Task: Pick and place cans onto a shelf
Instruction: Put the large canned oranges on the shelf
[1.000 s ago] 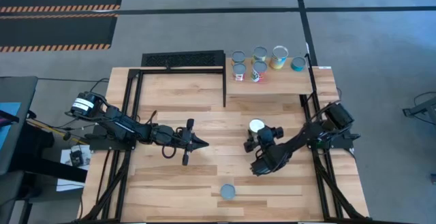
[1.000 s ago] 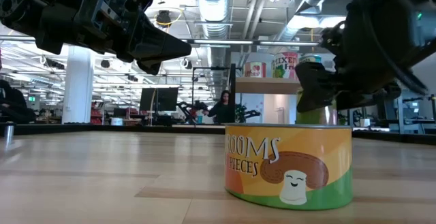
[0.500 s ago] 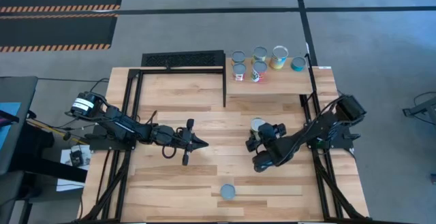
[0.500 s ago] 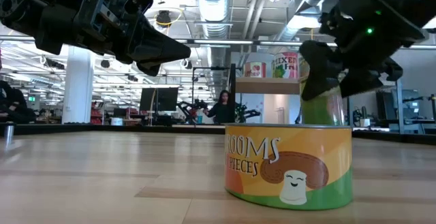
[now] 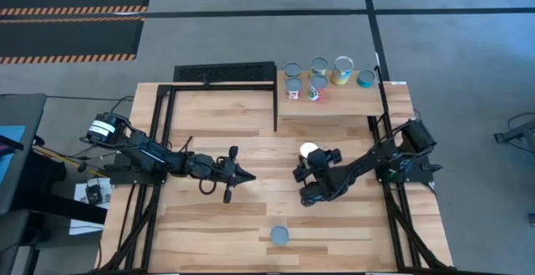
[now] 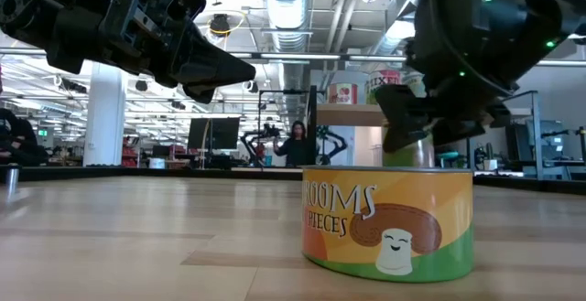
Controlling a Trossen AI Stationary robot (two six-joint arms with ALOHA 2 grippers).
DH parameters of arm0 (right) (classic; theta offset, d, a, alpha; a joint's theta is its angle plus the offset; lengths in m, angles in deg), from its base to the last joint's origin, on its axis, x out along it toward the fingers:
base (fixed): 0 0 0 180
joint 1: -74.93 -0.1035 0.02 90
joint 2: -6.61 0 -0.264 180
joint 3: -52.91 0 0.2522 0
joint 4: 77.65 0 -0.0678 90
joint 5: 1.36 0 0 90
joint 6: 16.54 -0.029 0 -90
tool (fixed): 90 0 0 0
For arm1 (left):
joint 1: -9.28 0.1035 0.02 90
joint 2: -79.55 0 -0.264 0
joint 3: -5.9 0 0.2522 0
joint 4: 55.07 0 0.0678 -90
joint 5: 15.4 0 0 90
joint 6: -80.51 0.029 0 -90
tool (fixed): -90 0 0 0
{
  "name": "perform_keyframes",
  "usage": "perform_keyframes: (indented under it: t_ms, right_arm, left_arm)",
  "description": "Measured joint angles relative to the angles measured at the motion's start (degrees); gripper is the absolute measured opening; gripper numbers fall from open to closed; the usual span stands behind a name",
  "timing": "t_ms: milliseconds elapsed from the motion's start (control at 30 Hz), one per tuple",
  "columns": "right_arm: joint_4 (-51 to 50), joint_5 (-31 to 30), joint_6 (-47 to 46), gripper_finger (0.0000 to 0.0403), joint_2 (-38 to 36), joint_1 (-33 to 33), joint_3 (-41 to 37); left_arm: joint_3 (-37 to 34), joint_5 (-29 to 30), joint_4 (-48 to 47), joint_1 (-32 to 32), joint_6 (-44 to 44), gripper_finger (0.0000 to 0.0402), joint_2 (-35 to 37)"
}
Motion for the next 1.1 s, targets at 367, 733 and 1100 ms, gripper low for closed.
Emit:
perform_keyframes:
  t_ms: [367,733,1100]
  right_arm:
    - [1.73,3.71,3.02,0.0358,-0.41,0.96,0.37]
    - [1.73,12.91,8.57,0.0385,-0.2,3.82,3.27]
    - [-9.16,13.58,15.08,0.0381,-0.24,4.12,12.25]
  left_arm:
    - [0.0,0.0,0.05,0.01,0.0,0.0002,0.0]
    - [0.0,0.0,0.07,0.01,0.0,0.0002,0.0]
    - [0.0,0.0,-0.26,0.01,0.0,0.0002,0.0]
